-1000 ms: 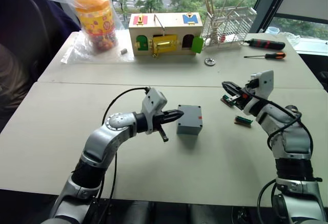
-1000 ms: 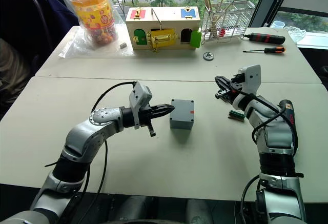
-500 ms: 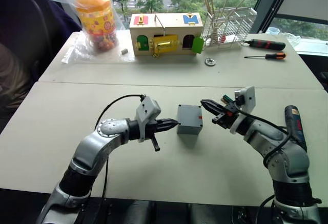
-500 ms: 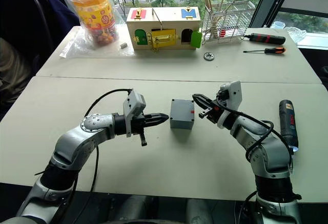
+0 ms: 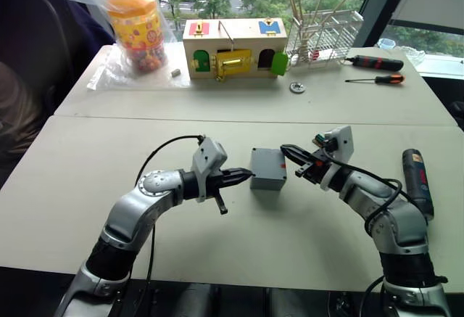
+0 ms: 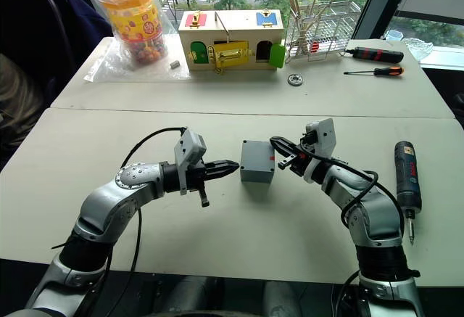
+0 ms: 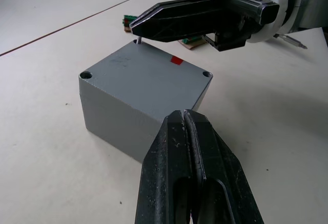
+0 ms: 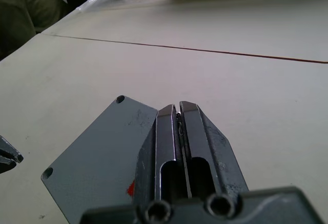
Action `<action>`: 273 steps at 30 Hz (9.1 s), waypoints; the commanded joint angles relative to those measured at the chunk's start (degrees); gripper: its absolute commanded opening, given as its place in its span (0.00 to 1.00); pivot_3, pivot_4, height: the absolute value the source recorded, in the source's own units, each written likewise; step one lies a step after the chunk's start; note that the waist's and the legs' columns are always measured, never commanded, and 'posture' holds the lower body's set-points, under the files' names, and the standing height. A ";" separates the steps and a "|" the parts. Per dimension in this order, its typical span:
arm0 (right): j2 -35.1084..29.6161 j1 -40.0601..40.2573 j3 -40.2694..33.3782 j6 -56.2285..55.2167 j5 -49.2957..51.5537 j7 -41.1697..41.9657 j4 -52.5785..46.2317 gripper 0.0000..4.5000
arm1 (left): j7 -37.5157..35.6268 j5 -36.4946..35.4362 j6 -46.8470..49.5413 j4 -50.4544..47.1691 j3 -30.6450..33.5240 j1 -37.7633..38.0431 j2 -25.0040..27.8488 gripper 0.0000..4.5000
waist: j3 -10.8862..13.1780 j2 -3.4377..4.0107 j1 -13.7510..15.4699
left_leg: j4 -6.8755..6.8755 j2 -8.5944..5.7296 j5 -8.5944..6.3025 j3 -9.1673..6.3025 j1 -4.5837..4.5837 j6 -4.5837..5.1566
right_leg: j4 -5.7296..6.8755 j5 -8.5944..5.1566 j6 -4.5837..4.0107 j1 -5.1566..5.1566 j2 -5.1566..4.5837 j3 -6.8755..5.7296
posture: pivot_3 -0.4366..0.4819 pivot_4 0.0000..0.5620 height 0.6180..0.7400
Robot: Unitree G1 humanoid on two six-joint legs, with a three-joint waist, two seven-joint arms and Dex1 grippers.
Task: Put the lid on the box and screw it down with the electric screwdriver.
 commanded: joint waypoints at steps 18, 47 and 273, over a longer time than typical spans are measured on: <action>-3.32 -1.15 -8.78 2.25 1.19 -3.71 -5.74 0.75 | 1.48 -2.60 -0.06 -1.39 0.86 -2.95 -3.49 0.00 | 0.00 0.00 0.23 | 0.01 0.00 0.00 0.00 0.00 0.00 | 0.00 0.00 0.00 0.01 0.00 0.00 | 0.48 0.27 1.00; -52.94 3.94 -12.02 45.30 5.79 11.11 20.71 0.99 | -1.18 3.44 -6.84 -1.86 -12.81 -5.77 -11.58 0.00 | 0.03 0.01 0.58 | 0.04 0.14 -0.05 0.44 -0.01 0.10 | -0.36 0.00 0.00 0.21 -0.02 0.04 | 0.48 0.27 1.00; -22.66 40.73 -24.97 11.69 17.53 23.16 -16.47 0.99 | -5.01 -20.57 13.46 -16.17 16.65 24.20 19.29 0.00 | -0.45 0.27 1.65 | -0.15 0.08 0.09 -0.33 0.21 -0.12 | -0.55 0.01 -0.04 0.55 0.10 0.41 | 0.48 0.27 1.00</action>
